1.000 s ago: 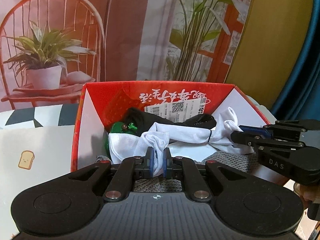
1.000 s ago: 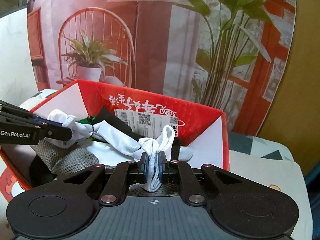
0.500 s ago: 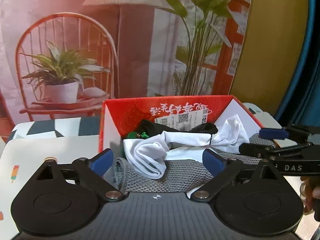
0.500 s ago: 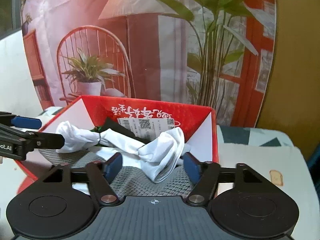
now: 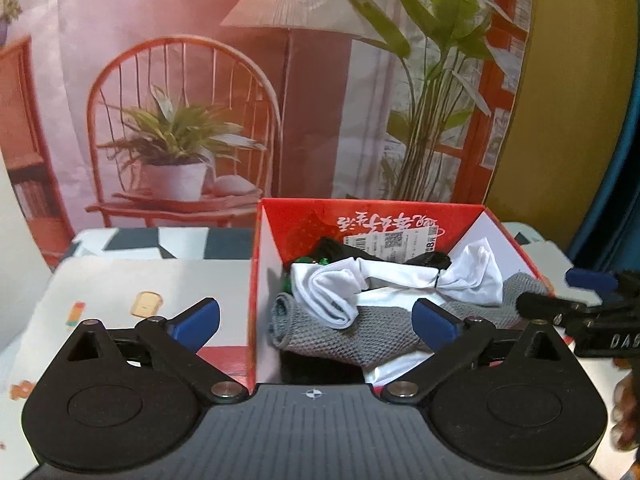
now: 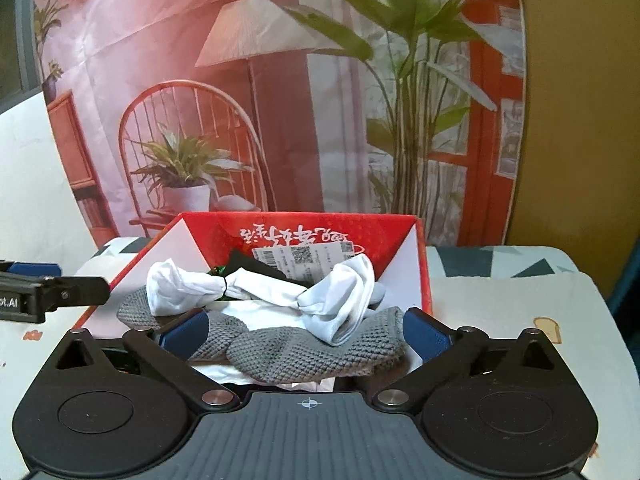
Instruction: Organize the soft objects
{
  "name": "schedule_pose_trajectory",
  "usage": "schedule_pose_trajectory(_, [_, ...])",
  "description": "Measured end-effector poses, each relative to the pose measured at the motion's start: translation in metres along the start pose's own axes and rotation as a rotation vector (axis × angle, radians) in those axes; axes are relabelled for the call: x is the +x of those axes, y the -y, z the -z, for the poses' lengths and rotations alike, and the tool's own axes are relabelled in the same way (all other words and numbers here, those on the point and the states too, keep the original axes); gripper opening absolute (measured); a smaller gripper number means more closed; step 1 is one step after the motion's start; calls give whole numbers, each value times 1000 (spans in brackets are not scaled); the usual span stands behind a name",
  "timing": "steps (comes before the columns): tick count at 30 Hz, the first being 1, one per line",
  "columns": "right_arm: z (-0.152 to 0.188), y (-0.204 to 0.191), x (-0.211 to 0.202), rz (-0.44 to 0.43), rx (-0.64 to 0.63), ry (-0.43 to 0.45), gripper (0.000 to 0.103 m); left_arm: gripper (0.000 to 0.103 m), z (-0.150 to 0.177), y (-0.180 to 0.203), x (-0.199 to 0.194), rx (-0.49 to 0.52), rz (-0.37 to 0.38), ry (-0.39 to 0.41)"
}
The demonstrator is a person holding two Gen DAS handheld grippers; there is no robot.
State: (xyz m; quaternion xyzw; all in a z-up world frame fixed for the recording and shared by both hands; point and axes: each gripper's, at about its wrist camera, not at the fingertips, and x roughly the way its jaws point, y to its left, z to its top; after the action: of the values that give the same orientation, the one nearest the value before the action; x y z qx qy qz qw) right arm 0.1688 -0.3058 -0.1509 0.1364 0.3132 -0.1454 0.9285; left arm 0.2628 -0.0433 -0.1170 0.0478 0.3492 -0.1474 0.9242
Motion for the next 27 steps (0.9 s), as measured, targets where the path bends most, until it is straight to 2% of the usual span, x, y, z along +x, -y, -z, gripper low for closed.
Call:
schedule_pose_trajectory(5, [0, -2, -17, 8, 16, 11, 103, 103, 2, 11, -21, 76, -107, 38])
schedule_pose_trajectory(27, [7, -32, -125, 18, -1, 99, 103, 103, 20, 32, -132, 22, -114, 173])
